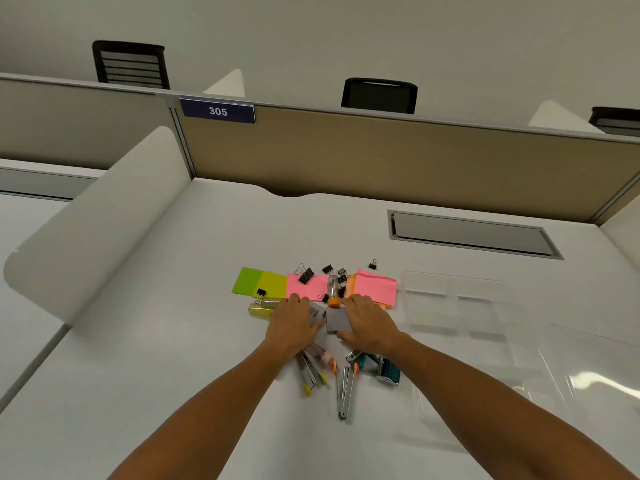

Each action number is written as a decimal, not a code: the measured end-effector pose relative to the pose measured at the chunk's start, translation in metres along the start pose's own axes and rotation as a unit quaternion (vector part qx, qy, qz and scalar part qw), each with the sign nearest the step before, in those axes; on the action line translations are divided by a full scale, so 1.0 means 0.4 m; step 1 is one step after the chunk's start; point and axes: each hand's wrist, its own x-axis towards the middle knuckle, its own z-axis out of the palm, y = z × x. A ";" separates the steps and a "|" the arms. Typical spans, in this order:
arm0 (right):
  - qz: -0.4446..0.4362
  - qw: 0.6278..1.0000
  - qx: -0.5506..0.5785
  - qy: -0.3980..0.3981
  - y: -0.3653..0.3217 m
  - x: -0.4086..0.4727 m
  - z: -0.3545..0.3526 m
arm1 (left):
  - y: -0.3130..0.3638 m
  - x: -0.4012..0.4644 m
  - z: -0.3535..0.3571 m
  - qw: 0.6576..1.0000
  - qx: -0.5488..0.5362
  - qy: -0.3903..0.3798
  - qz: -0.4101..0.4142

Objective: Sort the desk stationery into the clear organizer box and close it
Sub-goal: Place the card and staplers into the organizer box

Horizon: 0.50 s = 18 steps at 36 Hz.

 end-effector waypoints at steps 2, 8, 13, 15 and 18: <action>0.003 1.000 0.010 -0.006 -0.001 -0.001 0.006 | 0.000 0.000 0.003 1.000 -0.005 -0.004 -0.001; 0.011 1.000 0.002 -0.024 -0.004 -0.001 0.016 | 0.003 0.006 0.002 0.999 -0.018 -0.027 -0.016; 0.017 0.999 0.009 -0.042 -0.009 0.007 0.016 | 0.003 0.003 0.007 0.999 -0.032 -0.037 -0.020; 0.015 0.999 0.015 -0.041 -0.009 0.009 0.014 | 0.005 0.002 0.004 0.999 -0.032 -0.037 -0.019; -0.004 1.000 -0.002 -0.017 -0.006 0.011 0.008 | 0.004 -0.004 -0.008 0.998 -0.053 -0.035 -0.020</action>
